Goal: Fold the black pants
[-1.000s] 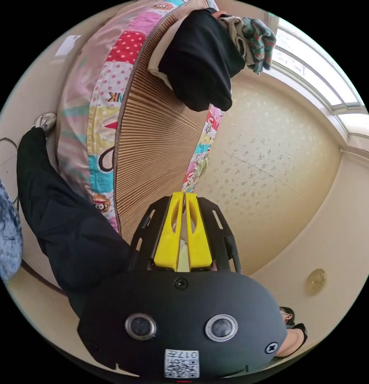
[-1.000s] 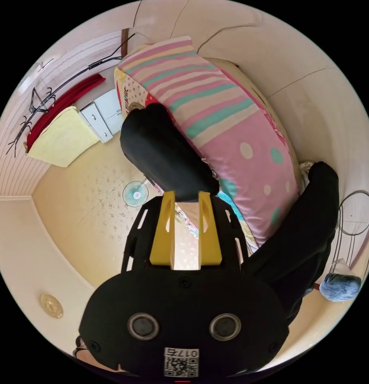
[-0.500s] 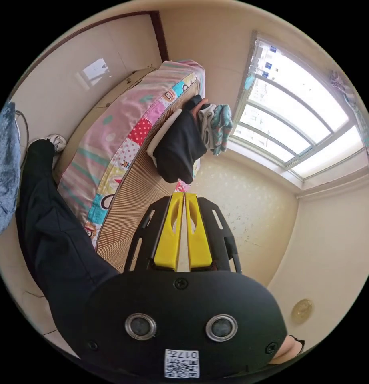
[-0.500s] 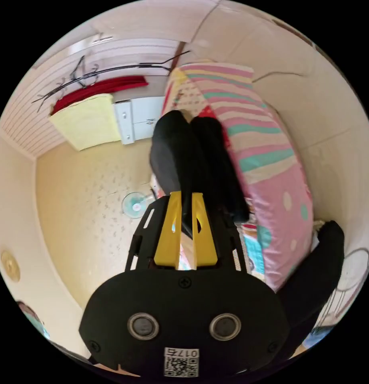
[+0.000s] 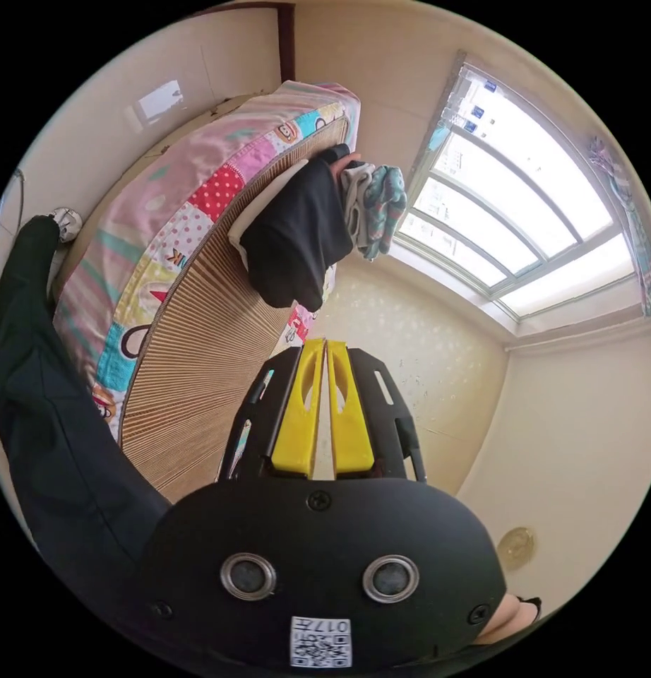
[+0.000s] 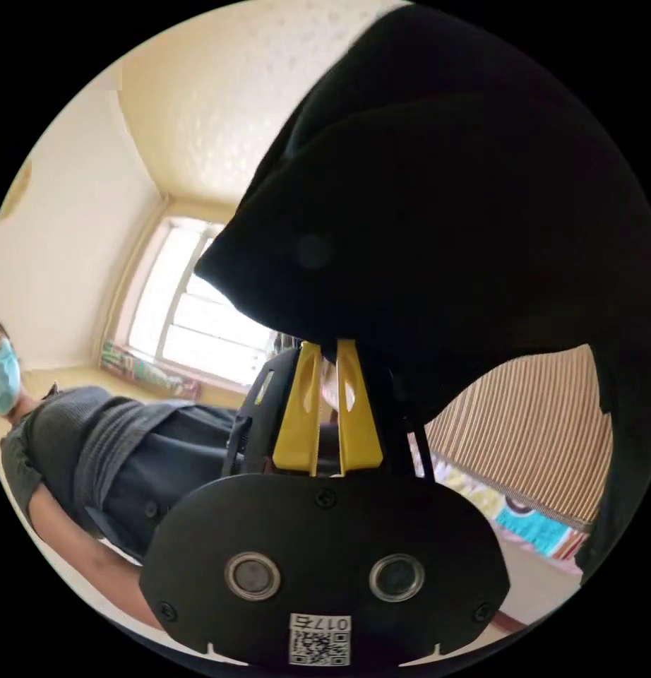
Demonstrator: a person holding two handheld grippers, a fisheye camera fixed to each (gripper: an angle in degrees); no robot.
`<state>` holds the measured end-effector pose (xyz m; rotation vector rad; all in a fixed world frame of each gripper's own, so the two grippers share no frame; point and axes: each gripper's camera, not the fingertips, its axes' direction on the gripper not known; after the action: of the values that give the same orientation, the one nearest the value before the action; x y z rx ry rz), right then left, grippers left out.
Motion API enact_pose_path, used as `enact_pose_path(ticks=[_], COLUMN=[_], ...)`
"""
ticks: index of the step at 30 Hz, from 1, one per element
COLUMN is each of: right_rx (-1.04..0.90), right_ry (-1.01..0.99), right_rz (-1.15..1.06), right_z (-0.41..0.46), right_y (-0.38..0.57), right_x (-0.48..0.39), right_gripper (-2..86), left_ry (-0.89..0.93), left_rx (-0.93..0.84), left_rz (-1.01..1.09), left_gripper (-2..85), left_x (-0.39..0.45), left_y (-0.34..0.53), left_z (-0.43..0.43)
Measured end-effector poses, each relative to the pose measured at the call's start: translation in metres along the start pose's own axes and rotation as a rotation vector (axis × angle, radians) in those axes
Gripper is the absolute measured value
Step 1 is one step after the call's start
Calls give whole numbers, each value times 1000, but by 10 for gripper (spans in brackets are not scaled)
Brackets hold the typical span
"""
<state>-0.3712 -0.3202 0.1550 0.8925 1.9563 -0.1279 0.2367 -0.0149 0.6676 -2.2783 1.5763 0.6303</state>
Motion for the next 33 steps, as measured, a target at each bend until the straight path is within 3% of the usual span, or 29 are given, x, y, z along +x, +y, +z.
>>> enact_pose_path(ticks=[3,5,7,10,12,15,18,22,25,28,33], right_rx=[-287,-318,-236,98,488,848,964,936,935,1016,1246], right_ry=[20,-2,-12,-97,-219,-180,-76,6,-3,147,-256], right_rz=[72,152,287,503,659,805,874,903,838,900,1063], right_z=[79,94,84,31,-20,-64,-83,-69,-36,-11,39], right_y=[10,24,41,80,127,175,182,155,123,114,157], right_x=[25,50,85,147,195,228,248,275,291,292,362], right_gripper=[19,24,33,58,83,113,127,115,90,83,83], left_ry=[8,20,17,21,15,-8,-31,-39,49,148,338], left_rx=[-69,-105,-111,-96,-63,27,115,221,273,317,307], left_rz=[17,25,27,24,32,59,65,20,-28,-48,-22], left_gripper=[-10,-10,-10,-10,-10,-10,-10,-10,-10,-10,-10], left_x=[-10,-21,-30,-44,-50,-57,-73,-116,-158,-192,-236], left_y=[-6,-9,-11,-15,-20,-28,-25,-5,14,28,37], left_z=[30,45,48,38,21,-20,-59,-90,-89,-78,-46])
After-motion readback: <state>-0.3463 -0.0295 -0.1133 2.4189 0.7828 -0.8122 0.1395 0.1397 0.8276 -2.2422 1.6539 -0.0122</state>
